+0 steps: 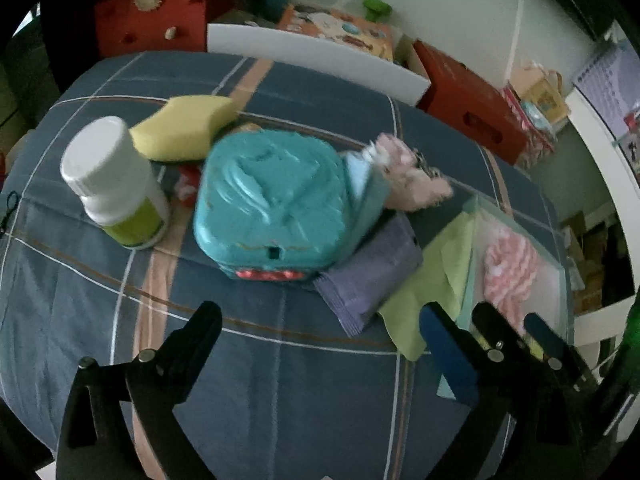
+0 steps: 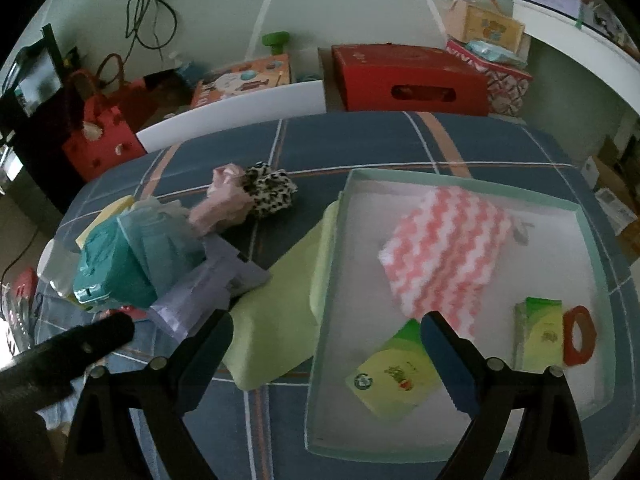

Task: Organize soft objects
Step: 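Move both grippers back from the tray toward the remaining pile, then reach the right gripper to the purple snack packet and close on it, then lift the purple snack packet off the pile with the right gripper, then grasp the light blue mask bag with the left gripper while the right holds the packet, then carry the mask bag and packet into the white tray and open both grippers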

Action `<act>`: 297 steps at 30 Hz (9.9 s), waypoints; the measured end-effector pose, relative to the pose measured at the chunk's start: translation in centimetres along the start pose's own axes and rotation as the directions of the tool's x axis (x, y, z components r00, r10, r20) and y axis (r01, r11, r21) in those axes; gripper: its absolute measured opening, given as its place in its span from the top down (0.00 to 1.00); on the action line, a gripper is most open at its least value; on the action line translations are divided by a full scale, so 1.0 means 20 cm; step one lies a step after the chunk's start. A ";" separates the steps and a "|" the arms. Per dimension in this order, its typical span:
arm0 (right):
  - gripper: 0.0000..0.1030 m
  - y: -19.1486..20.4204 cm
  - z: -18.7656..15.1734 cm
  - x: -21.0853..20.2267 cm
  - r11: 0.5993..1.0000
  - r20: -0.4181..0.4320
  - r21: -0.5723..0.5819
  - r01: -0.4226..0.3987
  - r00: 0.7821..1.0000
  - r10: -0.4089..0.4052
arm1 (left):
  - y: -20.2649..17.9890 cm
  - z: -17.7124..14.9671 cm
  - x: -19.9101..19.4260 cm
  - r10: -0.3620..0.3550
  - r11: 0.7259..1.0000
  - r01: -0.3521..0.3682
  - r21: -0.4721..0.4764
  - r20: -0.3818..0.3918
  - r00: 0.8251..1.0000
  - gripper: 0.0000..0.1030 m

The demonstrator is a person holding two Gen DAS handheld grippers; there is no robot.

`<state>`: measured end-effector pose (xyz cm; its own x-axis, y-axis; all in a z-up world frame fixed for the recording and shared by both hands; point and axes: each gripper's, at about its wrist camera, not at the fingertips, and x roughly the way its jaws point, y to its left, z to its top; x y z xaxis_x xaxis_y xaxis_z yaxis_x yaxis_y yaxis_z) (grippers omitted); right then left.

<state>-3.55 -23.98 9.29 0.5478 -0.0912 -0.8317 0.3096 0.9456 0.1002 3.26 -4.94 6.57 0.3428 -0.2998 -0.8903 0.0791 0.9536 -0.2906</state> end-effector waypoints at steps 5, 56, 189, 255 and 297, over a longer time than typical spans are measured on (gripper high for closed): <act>0.06 -0.01 0.00 0.00 1.000 0.016 0.014 0.001 1.000 -0.001 | 0.04 0.02 0.00 -0.026 0.999 0.026 -0.033 0.001 1.000 0.04; 0.00 0.35 0.15 0.10 0.952 -0.235 -0.281 -0.121 0.971 0.054 | 0.30 0.06 0.00 -0.035 0.989 0.029 -0.145 -0.041 0.999 0.03; 0.87 -0.29 0.20 -0.33 0.978 0.215 0.197 -0.064 0.976 0.020 | -0.25 0.32 -0.12 0.050 0.989 -0.059 0.139 0.070 0.996 0.22; 0.87 -0.37 0.18 -0.32 0.974 0.185 0.228 0.002 0.982 -0.046 | -0.44 0.28 -0.32 -0.164 0.963 0.101 0.249 0.243 0.956 0.95; 0.83 -1.23 0.08 -0.17 0.829 0.092 0.549 0.106 0.978 -0.186 | -1.26 -0.01 0.14 -0.284 0.819 0.238 0.523 0.010 0.959 0.93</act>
<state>-11.75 -47.43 10.58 0.5496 -0.2941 -0.7820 0.7417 0.6024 0.2948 2.05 -29.89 11.27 0.3154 -0.5583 -0.7673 0.6354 0.7248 -0.2663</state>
